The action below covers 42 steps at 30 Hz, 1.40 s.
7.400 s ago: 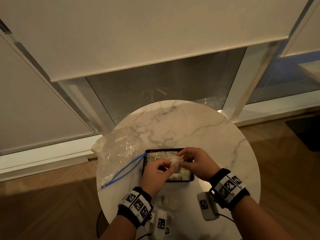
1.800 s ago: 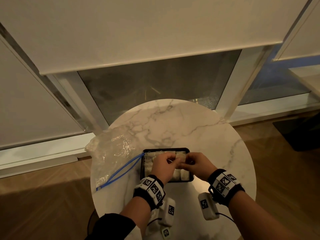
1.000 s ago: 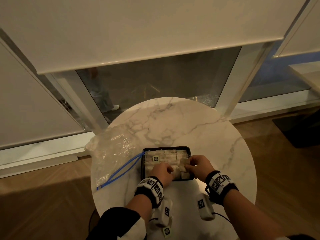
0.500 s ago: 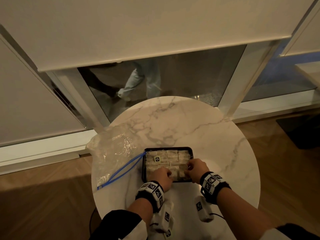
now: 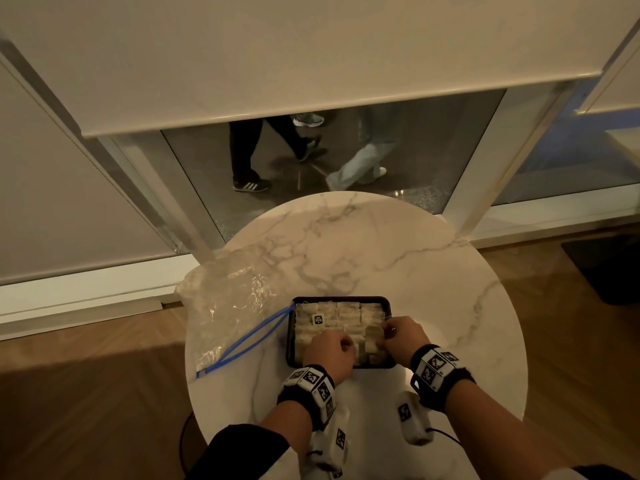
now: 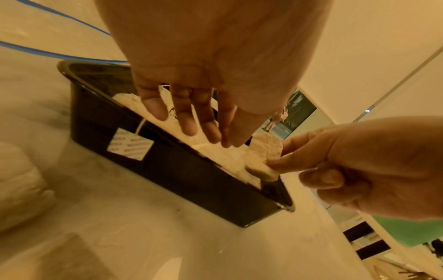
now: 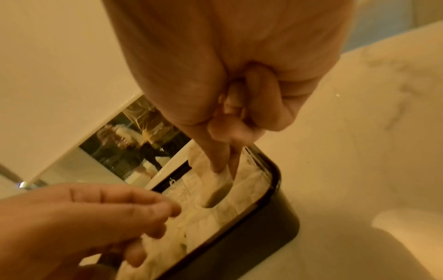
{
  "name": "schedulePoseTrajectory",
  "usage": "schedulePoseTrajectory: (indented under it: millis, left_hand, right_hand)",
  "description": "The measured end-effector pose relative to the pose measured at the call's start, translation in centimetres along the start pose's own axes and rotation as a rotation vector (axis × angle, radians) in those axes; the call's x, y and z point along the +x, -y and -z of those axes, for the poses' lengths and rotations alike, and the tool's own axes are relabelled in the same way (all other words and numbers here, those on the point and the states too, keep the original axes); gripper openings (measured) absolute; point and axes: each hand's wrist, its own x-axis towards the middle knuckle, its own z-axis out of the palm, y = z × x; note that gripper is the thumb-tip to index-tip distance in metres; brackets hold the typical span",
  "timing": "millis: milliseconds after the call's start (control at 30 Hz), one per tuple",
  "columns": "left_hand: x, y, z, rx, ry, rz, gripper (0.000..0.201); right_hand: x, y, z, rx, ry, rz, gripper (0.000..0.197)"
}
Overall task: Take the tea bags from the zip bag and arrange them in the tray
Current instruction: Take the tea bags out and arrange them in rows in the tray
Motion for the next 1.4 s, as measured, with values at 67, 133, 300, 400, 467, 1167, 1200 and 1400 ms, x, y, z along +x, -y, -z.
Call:
schedulePoseTrajectory:
  millis: [67,133,300,400,467,1167,1200,1400]
  left_hand:
    - [0.2,-0.8,0.0,-0.141,-0.007,-0.004,0.022]
    - [0.5,-1.3,-0.1,-0.194,0.013,0.005,0.024]
    - [1.1,-1.6,-0.2,-0.175,0.007,0.010,0.020]
    - [1.2,-1.4,-0.5,-0.117,0.039,0.047,0.020]
    - [1.2,-1.4,-0.7,-0.079,0.071,0.078,0.019]
    - [0.6,-3.5,-1.7,0.066,-0.028,0.217,0.007]
    - [0.6,-3.5,-1.7,0.044,-0.053,0.208,0.010]
    - [0.0,-3.7,-1.7,0.045,0.066,0.121,0.008]
  right_hand:
    - [-0.2,-0.3,-0.1,0.069,-0.005,0.021,0.007]
    - [-0.2,-0.5,-0.3,0.113,0.016,0.053,0.011]
    - [-0.1,-1.1,-0.2,0.210,0.036,0.072,0.014]
    - [-0.3,-1.8,0.1,0.291,-0.042,0.042,0.010]
    - [-0.3,-2.5,0.4,0.330,-0.087,0.015,0.007]
    - [-2.1,-3.8,1.2,0.192,-0.071,0.044,0.010]
    - [-2.0,-3.7,1.3,0.182,-0.052,0.044,0.013]
    - [-2.5,-2.3,0.7,-0.212,0.114,0.193,0.019]
